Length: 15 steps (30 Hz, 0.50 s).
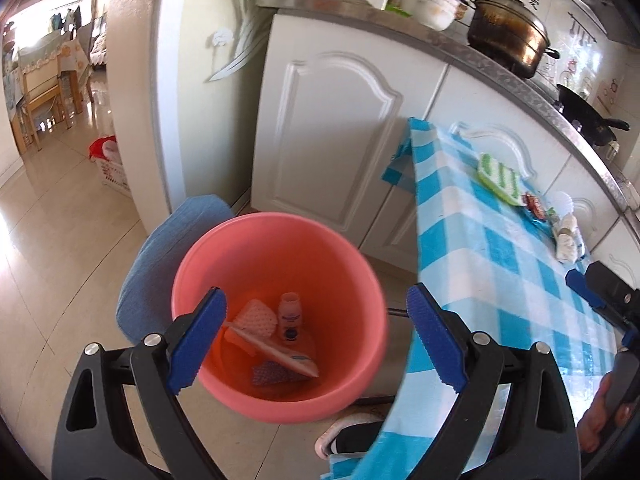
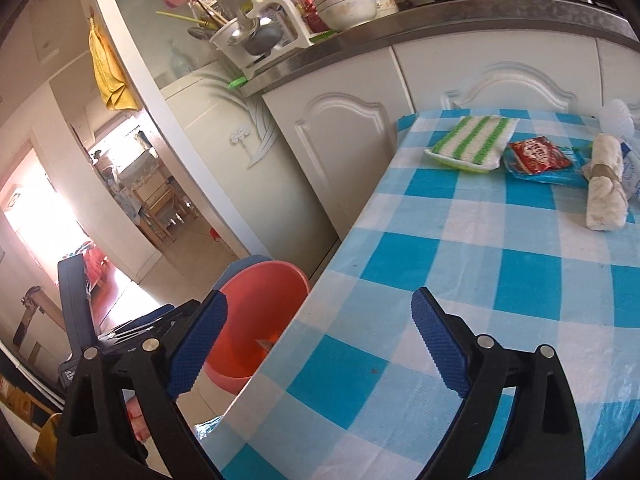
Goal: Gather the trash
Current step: 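Move both tools back over the table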
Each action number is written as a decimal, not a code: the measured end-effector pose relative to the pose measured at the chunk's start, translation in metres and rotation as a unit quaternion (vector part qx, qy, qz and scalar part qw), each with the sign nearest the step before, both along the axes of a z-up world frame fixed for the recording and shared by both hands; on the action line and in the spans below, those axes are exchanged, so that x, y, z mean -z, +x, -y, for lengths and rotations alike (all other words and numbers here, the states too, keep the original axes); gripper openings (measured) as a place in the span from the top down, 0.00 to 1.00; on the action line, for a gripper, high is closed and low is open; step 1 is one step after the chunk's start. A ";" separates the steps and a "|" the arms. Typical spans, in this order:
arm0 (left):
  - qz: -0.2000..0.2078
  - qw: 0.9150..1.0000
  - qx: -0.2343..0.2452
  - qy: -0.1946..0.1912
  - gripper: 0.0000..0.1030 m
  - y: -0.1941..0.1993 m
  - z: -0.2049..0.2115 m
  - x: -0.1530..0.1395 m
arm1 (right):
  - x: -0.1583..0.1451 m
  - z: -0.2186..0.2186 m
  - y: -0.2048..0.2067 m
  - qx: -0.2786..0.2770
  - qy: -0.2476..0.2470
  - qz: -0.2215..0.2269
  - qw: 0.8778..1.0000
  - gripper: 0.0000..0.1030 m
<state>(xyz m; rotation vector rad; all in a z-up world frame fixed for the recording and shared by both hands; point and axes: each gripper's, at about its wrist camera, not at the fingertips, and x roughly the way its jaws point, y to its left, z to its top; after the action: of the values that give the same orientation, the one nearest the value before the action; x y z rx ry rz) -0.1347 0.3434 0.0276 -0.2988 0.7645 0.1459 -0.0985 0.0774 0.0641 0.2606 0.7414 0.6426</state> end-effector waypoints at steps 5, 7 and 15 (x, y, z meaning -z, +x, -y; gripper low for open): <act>0.006 1.000 0.028 0.008 0.11 0.008 0.030 -0.013 | 0.006 0.038 0.004 0.035 0.027 -0.004 0.999 0.10; 0.007 0.999 0.039 0.013 0.11 0.011 0.043 -0.017 | 0.009 0.052 0.006 0.048 0.036 -0.007 0.998 0.10; 0.003 0.997 0.078 0.025 0.11 0.024 0.090 -0.023 | 0.014 0.102 0.009 0.088 0.067 -0.014 0.994 0.10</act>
<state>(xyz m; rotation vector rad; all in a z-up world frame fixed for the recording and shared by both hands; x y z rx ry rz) -0.1108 0.2530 0.0506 -0.1907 0.7729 0.0176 -0.0890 -0.0243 0.0497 0.4538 0.6936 0.5216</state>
